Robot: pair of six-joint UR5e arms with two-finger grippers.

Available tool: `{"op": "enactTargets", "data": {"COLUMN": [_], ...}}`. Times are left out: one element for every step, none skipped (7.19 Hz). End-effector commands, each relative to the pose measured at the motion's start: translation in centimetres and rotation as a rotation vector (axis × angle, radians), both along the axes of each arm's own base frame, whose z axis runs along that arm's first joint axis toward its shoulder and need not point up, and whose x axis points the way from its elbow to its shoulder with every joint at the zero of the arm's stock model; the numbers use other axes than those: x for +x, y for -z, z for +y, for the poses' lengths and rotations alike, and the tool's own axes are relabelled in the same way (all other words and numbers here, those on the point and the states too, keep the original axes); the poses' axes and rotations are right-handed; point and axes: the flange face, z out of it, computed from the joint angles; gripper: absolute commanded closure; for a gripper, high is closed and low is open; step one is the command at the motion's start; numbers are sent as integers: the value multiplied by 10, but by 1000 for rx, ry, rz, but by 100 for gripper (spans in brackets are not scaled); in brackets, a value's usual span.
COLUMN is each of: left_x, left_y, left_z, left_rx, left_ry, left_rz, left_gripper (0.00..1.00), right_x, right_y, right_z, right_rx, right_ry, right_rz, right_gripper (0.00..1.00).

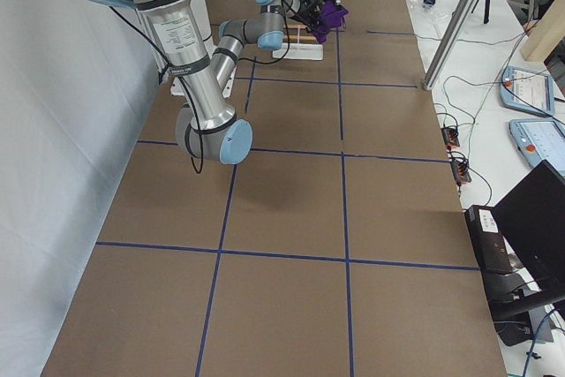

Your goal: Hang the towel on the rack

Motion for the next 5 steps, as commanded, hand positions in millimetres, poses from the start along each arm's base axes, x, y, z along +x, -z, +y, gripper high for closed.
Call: {"op": "enactTargets", "data": {"left_x": [-1, -1, -1, -1, -1], "left_y": [1, 2, 2, 1, 2], "left_z": [1, 2, 2, 1, 2], "left_rx": [5, 6, 6, 6, 10], "left_ry": [-2, -2, -2, -2, -2], "left_rz": [2, 3, 3, 1, 1], "left_gripper": [100, 100, 100, 100, 100], "right_x": [0, 2, 4, 3, 4], "right_y": [0, 2, 2, 0, 0], "right_z": [0, 1, 1, 1, 0], "right_rx": [-6, -6, -5, -6, -6], "right_ry": [-1, -1, -2, -4, -4], "right_rz": [-4, -13, -13, -10, -10], "right_gripper": [100, 20, 0, 0, 0]}}
